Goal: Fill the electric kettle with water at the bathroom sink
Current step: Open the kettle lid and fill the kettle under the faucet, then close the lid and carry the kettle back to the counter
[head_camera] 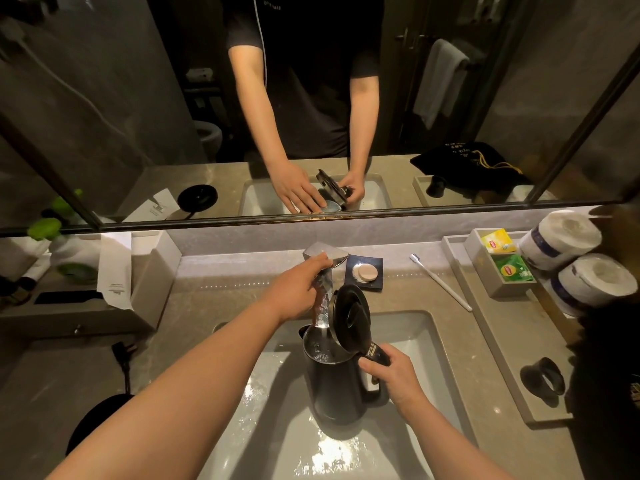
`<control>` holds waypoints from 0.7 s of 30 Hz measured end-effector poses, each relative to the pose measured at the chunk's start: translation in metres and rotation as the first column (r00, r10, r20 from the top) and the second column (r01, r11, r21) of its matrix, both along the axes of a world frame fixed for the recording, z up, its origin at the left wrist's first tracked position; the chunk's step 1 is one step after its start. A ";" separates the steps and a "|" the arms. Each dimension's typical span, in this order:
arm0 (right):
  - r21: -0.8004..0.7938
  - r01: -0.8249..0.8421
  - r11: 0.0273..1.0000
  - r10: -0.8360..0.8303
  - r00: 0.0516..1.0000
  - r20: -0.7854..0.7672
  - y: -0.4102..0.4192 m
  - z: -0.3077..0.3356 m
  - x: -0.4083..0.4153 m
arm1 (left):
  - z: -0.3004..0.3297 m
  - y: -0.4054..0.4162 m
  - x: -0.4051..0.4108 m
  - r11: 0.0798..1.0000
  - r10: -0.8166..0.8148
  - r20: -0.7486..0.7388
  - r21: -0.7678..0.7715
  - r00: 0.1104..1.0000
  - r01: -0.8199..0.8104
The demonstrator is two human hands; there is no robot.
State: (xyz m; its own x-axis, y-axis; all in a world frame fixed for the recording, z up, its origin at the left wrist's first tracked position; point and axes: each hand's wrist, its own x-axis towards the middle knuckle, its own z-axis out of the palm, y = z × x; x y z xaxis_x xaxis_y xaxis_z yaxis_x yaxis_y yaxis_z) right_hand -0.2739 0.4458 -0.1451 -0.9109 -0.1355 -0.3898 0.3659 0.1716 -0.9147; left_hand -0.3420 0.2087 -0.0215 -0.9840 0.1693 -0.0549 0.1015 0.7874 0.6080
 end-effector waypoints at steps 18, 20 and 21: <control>-0.040 -0.021 0.999 0.019 0.998 -0.054 0.016 0.024 0.021 | 0.019 0.021 0.034 0.920 0.137 0.024 0.368 0.990 -0.136; -0.039 -0.017 0.999 0.014 0.997 -0.069 0.021 0.030 0.029 | 0.023 0.027 0.052 0.912 0.105 0.002 0.398 0.994 -0.097; -0.039 -0.015 0.999 0.012 0.997 -0.076 0.023 0.034 0.033 | 0.025 0.030 0.059 0.923 0.092 -0.027 0.378 0.995 -0.075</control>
